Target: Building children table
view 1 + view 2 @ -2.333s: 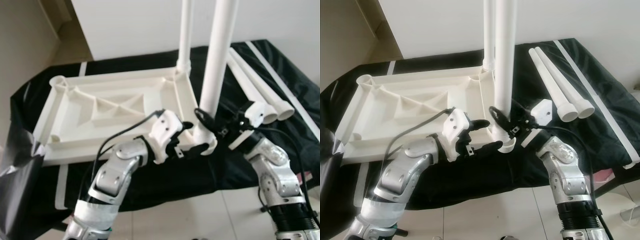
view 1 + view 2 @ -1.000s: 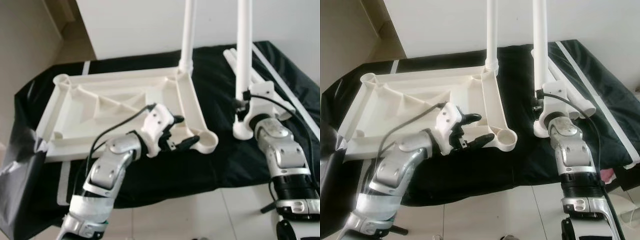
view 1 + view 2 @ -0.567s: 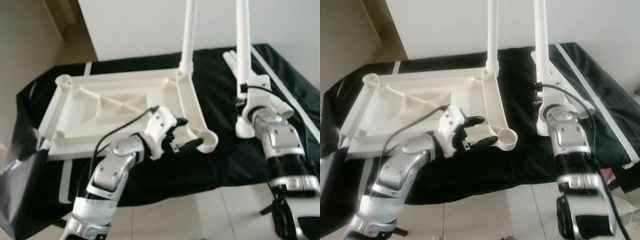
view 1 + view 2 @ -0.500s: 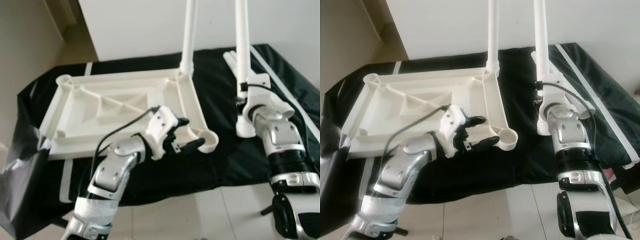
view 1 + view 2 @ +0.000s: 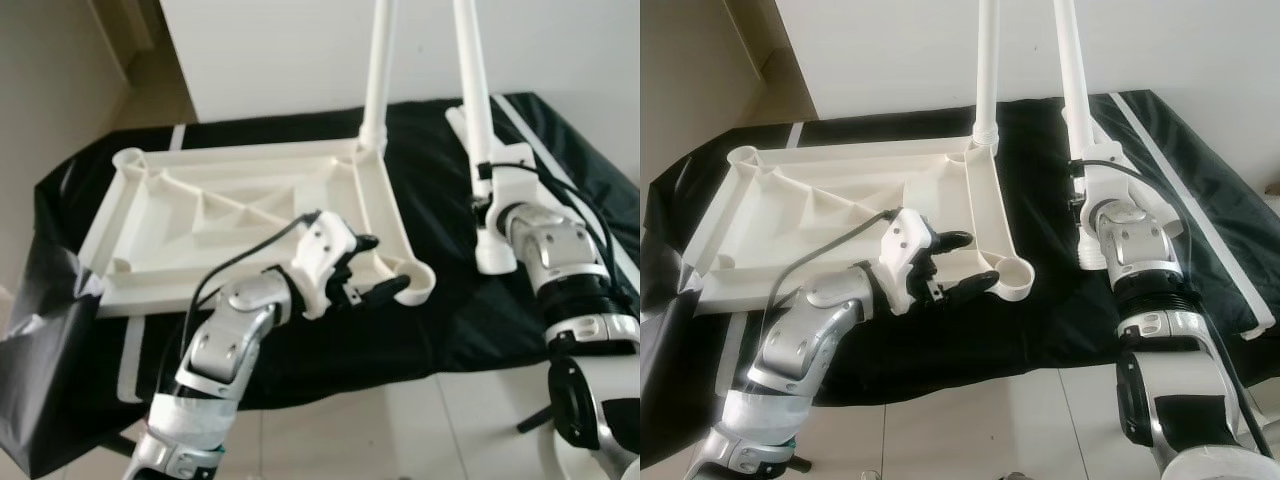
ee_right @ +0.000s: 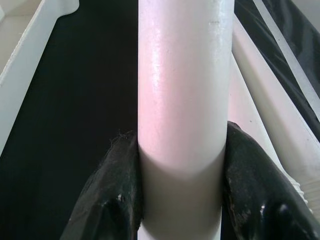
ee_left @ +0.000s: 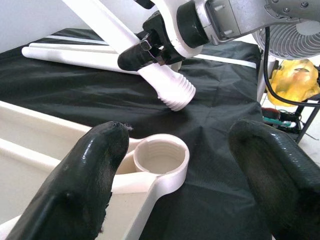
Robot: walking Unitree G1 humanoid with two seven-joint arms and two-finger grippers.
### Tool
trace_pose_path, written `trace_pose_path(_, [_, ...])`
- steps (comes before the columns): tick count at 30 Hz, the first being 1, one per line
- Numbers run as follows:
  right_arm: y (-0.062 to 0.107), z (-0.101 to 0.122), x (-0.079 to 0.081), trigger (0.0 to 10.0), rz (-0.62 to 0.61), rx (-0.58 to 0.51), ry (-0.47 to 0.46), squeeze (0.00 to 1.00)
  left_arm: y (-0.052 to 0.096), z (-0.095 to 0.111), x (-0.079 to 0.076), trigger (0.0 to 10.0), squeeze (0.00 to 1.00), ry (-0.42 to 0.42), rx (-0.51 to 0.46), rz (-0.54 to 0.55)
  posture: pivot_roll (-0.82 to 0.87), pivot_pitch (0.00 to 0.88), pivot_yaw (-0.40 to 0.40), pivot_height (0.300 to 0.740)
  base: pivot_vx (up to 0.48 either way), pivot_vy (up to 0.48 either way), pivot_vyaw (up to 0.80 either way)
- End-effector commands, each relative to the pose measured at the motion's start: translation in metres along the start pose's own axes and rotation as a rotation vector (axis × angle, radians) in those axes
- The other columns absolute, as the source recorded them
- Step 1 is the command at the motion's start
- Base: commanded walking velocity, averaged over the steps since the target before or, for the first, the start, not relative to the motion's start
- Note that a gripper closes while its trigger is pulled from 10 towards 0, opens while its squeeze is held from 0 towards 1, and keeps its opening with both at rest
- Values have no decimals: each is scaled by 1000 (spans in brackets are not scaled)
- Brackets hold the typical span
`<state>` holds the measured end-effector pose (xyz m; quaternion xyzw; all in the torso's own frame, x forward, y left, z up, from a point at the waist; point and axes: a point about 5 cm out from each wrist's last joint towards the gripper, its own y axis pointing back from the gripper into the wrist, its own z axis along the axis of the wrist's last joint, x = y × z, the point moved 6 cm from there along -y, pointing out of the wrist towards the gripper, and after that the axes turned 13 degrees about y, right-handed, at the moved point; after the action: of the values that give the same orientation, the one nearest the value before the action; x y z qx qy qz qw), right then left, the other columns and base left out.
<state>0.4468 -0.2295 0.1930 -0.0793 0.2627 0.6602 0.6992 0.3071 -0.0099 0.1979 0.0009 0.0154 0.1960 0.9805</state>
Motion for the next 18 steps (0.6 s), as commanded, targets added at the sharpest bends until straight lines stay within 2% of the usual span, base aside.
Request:
trace_pose_path(1, [-2,-14,11,10000,30,46,14,0,2,0,9,10000,0,0,-7,87,-61,60,5,740,0,0,0])
trace_pose_path(4, [-3,-16,14,10000,40,56,1,0,3,-2,9,10000,0,1,3,90,-61,60,5,740,0,0,0])
trace_pose_path(5, [-3,-17,14,10000,43,60,2,635,3,-3,9,10000,0,1,6,91,-61,62,6,740,0,0,0])
trace_pose_path(6, [-3,-17,14,10000,43,60,2,635,3,-3,9,10000,0,1,6,91,-61,62,6,740,0,0,0])
trace_pose_path(7, [-4,-17,14,10000,41,57,0,1000,3,-3,9,10000,0,3,6,90,-61,64,7,740,0,0,0])
trace_pose_path(15, [-3,-9,15,10000,46,2,3,1000,3,-3,8,10000,0,9,6,86,-62,71,8,740,0,0,0])
trace_pose_path(18, [-2,2,15,10000,33,-68,8,1000,3,-3,8,10000,0,14,4,87,-61,74,8,740,0,0,0])
